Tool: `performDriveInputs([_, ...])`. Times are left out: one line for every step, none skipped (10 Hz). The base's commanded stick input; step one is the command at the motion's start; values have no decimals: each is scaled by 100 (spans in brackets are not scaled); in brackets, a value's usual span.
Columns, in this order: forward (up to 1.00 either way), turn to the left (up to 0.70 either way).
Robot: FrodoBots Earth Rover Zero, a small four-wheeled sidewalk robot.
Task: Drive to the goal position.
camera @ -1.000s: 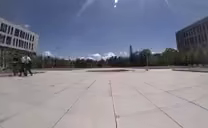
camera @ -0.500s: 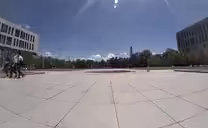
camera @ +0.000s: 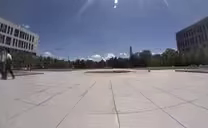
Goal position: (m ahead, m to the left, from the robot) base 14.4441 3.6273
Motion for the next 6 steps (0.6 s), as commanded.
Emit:
performDriveInputs([70,0])
performDriveInputs([70,0])
performDriveInputs([70,0])
performDriveInputs([70,0])
performDriveInputs([70,0])
performDriveInputs([70,0])
